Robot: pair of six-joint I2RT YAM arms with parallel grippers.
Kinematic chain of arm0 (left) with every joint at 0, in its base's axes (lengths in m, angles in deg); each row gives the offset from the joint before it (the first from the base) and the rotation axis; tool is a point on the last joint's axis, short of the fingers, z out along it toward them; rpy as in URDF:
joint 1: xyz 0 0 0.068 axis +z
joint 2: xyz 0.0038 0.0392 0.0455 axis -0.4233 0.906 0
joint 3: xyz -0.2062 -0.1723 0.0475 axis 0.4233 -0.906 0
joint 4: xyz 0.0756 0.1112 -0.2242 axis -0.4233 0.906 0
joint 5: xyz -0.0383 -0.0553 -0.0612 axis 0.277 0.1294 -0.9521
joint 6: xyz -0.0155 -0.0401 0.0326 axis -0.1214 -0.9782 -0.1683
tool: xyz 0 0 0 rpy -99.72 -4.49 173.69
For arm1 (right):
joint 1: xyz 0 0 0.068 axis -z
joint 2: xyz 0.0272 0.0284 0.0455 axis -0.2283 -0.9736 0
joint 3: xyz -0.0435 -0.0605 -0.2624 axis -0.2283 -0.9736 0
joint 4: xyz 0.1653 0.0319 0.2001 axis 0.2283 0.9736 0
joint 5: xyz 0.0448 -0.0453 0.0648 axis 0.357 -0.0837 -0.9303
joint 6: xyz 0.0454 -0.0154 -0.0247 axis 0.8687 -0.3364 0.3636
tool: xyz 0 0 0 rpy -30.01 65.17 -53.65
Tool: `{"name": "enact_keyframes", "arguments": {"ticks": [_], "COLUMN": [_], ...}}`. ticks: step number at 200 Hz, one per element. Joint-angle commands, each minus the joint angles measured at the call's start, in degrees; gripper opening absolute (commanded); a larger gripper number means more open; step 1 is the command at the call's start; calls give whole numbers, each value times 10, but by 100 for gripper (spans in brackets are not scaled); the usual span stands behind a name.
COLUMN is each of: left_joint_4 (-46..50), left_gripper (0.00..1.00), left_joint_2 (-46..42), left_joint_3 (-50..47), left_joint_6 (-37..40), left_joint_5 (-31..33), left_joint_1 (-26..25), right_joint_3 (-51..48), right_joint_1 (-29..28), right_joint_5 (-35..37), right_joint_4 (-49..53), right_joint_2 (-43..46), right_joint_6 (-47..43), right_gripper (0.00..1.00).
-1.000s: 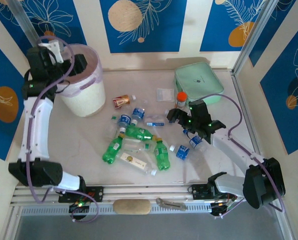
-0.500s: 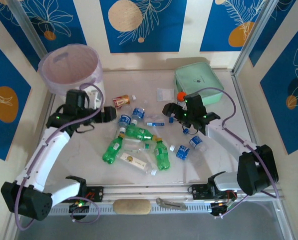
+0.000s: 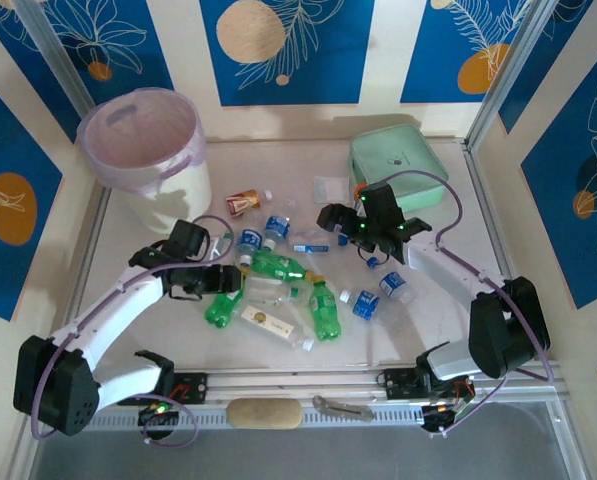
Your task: Put the plastic bottles in the bin
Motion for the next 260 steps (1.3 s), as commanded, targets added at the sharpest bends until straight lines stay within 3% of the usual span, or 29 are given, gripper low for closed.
{"name": "enact_keyframes", "arguments": {"ticks": [1, 119, 260], "left_joint_4": [-12, -97, -107], "left_gripper": [74, 67, 73], "left_joint_2": [3, 63, 88], "left_joint_3": [-22, -67, -75], "left_joint_6": [-7, -16, -23], "left_joint_5": [19, 20, 31], "left_joint_1": [-6, -9, -14], "right_joint_3": [18, 30, 36], "right_joint_1": [-5, -16, -16], "right_joint_5": [3, -4, -13], "right_joint_4": [9, 15, 7], "right_joint_2": [-8, -26, -37], "right_joint_6": [8, 9, 12], "right_gripper": [99, 99, 99]}}
